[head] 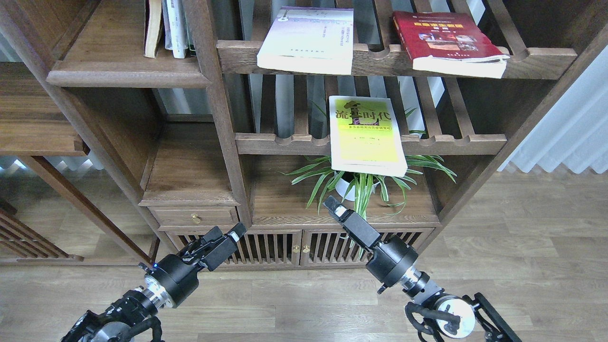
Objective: Organize books on shelf
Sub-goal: 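Raise both grippers toward the yellow-green book on the middle shelf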
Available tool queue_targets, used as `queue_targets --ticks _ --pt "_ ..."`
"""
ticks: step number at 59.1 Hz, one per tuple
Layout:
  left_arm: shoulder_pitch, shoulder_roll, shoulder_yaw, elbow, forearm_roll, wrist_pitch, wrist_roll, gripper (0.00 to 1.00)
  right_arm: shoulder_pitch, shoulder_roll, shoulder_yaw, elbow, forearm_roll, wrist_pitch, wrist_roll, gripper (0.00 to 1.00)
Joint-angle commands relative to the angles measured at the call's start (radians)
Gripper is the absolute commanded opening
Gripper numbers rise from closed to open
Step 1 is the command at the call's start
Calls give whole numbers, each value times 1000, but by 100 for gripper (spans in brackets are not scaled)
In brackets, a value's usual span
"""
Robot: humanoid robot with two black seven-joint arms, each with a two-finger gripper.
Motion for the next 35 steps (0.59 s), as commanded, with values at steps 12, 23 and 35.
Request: queue_targets --ticks 12,23,35 --pt "0 0 -2 -2 -1 2 1 100 -7 0 -14 -23 4 0 2 99" --pt "0 0 -2 -2 -6 3 1 100 36 0 -27 -187 0 0 2 99" --pt "0 0 -2 -4 -20 3 1 100 68 0 -26 -200 7 0 5 99"
